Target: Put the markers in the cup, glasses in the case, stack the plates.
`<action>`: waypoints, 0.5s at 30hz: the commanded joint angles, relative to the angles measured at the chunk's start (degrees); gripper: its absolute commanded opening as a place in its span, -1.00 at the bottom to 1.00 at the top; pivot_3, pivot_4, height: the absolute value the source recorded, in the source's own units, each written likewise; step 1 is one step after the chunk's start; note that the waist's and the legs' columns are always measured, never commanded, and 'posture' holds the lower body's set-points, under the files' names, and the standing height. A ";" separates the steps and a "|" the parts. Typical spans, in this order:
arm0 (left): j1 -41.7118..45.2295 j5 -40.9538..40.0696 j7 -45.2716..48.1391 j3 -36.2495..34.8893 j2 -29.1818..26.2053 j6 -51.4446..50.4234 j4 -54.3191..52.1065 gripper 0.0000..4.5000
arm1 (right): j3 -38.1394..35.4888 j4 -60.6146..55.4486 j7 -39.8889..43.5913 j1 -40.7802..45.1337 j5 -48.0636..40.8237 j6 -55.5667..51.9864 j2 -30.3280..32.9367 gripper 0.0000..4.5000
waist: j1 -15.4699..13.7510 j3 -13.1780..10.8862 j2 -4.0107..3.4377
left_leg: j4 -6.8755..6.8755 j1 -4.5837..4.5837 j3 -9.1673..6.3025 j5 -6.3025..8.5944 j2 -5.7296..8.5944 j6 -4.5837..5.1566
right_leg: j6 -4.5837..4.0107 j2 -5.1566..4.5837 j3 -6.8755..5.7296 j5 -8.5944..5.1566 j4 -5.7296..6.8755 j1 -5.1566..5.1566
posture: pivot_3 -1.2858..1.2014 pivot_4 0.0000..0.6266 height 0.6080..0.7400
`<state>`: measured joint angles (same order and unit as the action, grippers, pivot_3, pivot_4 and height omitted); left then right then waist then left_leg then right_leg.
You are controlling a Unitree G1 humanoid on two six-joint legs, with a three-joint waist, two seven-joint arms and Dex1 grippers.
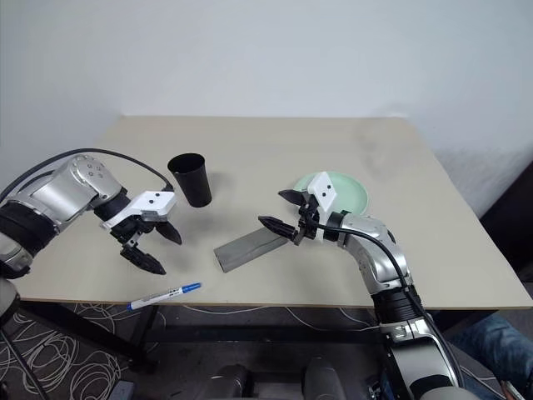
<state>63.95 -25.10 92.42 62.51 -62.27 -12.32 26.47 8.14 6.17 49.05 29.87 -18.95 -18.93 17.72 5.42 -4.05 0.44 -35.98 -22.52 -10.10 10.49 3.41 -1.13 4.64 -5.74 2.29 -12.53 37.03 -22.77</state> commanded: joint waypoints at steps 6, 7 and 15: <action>-1.73 1.67 0.08 0.40 0.24 -2.26 -5.58 1.00 | -0.27 -1.52 0.27 1.32 -0.02 1.05 -0.57 0.96 | 0.01 0.00 -0.06 | 0.01 0.00 0.02 0.00 0.00 0.00 | -0.01 0.01 0.01 0.00 0.00 -0.04 | 0.03 -1.00 1.00; -2.21 2.54 0.08 -0.12 0.68 -2.58 -5.65 1.00 | -0.26 -1.57 0.25 1.28 -0.03 1.02 -0.59 0.96 | 0.01 0.00 -0.08 | 0.01 0.00 0.04 0.00 0.00 0.00 | -0.01 0.02 0.02 0.00 0.00 -0.04 | 0.03 -1.00 1.00; -5.42 7.11 0.08 -3.45 1.60 -6.63 -9.73 1.00 | -0.20 -1.86 -0.10 0.86 -0.08 0.73 -0.78 0.96 | 0.00 0.00 -0.07 | 0.01 -0.04 0.04 -0.01 0.00 0.01 | 0.00 0.03 0.03 0.00 0.00 -0.07 | 0.03 -1.00 1.00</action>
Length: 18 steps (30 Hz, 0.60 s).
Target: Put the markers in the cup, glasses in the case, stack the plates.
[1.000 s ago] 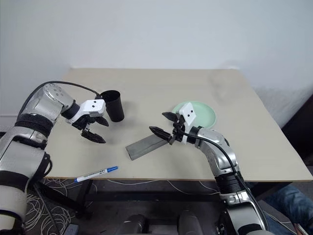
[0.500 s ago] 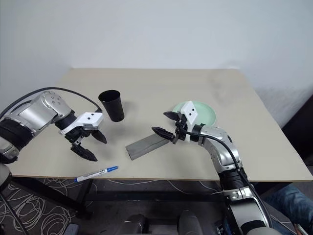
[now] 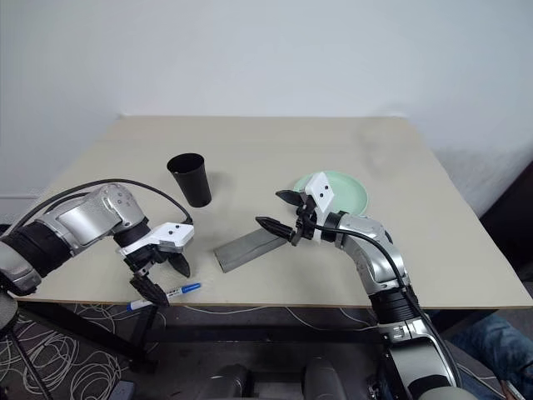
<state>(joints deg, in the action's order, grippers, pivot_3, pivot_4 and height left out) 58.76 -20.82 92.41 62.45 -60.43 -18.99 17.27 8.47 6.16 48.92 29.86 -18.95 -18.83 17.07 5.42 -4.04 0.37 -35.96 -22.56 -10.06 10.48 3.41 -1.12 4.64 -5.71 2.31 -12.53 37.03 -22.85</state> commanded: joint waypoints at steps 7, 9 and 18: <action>-4.18 8.94 0.09 -8.88 1.98 -0.38 -0.54 1.00 | -0.42 -2.14 -0.06 0.53 -0.19 0.26 -0.33 0.96 | 0.01 0.00 -0.01 | 0.00 0.02 0.00 0.00 0.00 0.00 | 0.00 0.01 0.00 0.00 0.02 0.00 | 0.03 -1.00 1.00; -5.17 10.30 0.09 -9.94 1.96 0.08 -1.31 1.00 | -0.43 -2.16 0.02 0.56 -0.22 0.12 -0.31 0.96 | 0.01 0.00 0.00 | 0.00 0.02 0.00 0.00 0.00 0.00 | 0.00 0.01 0.01 0.00 0.02 -0.01 | 0.03 -1.00 1.00; -9.36 16.72 0.09 -14.39 2.81 1.51 -3.26 1.00 | -0.47 -2.28 0.20 0.74 -0.29 -0.29 -0.25 0.96 | 0.01 0.00 -0.01 | 0.00 0.02 0.00 0.00 0.00 0.00 | 0.00 0.01 0.01 0.00 0.02 0.00 | 0.03 -1.00 1.00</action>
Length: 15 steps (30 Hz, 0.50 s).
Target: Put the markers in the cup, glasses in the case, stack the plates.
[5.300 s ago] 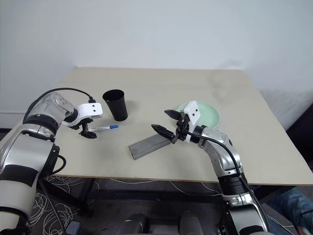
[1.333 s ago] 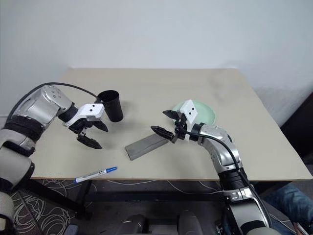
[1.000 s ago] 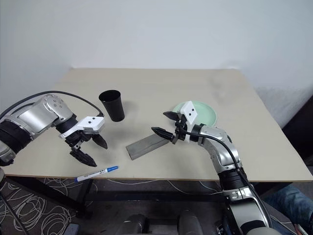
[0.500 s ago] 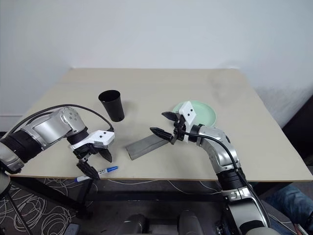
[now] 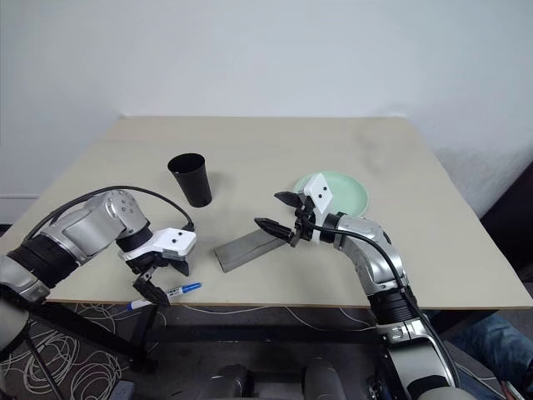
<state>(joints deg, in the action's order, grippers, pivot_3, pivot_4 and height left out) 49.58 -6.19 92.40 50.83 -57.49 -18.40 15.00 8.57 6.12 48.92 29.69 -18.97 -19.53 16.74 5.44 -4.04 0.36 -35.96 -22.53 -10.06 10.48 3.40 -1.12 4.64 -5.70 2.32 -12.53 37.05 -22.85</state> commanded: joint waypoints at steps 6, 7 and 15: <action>-0.99 3.60 0.10 -3.53 -0.17 1.19 -1.61 1.00 | -0.59 -2.19 0.07 0.94 -0.24 0.44 -0.02 0.96 | -0.01 0.00 0.00 | 0.01 0.00 0.00 0.00 0.00 0.00 | 0.00 0.00 0.00 0.00 0.00 -0.01 | 0.03 -1.00 1.00; -1.15 4.11 0.10 -3.68 -0.14 1.53 -1.66 1.00 | -0.60 -2.16 0.03 0.94 -0.21 0.47 -0.05 0.96 | -0.01 0.00 0.00 | 0.00 0.00 0.00 0.00 0.00 0.00 | 0.00 0.00 0.00 0.00 0.00 -0.01 | 0.03 -1.00 1.00; -3.17 6.89 0.10 -5.18 0.46 3.07 -1.89 1.00 | -0.63 -2.24 -0.23 0.71 -0.15 0.59 -0.17 0.96 | 0.00 0.01 -0.02 | 0.01 0.01 0.00 0.00 0.00 0.00 | 0.00 0.00 0.00 0.00 0.00 0.00 | 0.03 -1.00 1.00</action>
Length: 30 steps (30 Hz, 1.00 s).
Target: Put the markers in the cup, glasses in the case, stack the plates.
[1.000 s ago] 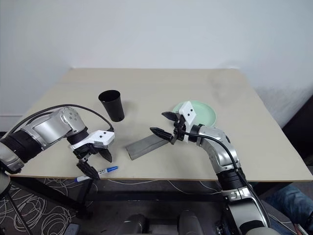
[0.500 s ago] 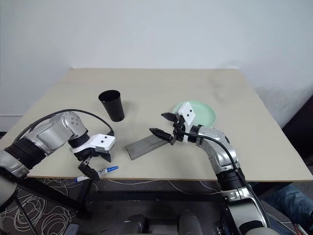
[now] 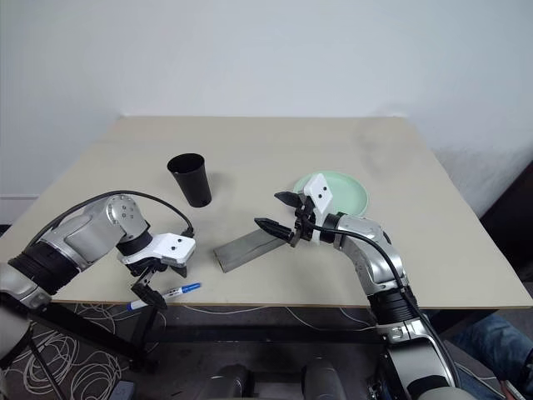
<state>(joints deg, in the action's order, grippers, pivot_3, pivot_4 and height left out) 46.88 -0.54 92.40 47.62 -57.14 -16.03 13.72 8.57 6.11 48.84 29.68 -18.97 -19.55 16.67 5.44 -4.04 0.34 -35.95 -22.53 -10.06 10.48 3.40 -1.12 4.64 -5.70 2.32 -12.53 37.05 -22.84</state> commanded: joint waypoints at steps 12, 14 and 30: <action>-1.67 2.85 0.10 -2.66 -0.33 2.44 -1.41 -0.61 | -0.72 -1.96 -0.28 0.90 -0.09 0.71 -0.09 0.96 | 0.02 0.00 -0.01 | 0.01 0.01 0.01 0.00 0.00 0.00 | 0.00 0.00 0.02 0.00 0.00 -0.02 | 0.03 -1.00 1.00; -1.83 3.08 0.10 -2.80 -0.36 2.64 -1.45 -0.92 | -0.72 -1.89 -0.27 0.95 -0.07 0.74 -0.11 0.96 | 0.02 0.00 -0.01 | 0.01 0.01 0.01 0.00 0.00 0.00 | 0.00 0.00 0.02 0.00 0.01 -0.02 | 0.03 -1.00 1.00; 0.81 5.03 -0.09 -9.95 5.99 2.65 6.88 -0.97 | -0.75 -1.28 -0.09 1.37 0.13 1.12 -0.07 0.96 | -0.89 0.00 -0.09 | -0.01 0.03 -0.01 -0.01 0.01 0.01 | 0.00 0.00 -0.01 0.00 0.05 0.01 | 0.03 -1.00 1.00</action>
<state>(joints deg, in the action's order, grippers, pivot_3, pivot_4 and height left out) 45.77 3.78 92.43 40.32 -51.23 -13.91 20.09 8.56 6.15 48.81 29.69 -18.94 -19.46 16.62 4.55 -4.04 0.26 -35.96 -22.50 -10.07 10.47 3.41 -1.11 4.64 -5.70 2.31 -12.53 37.11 -22.84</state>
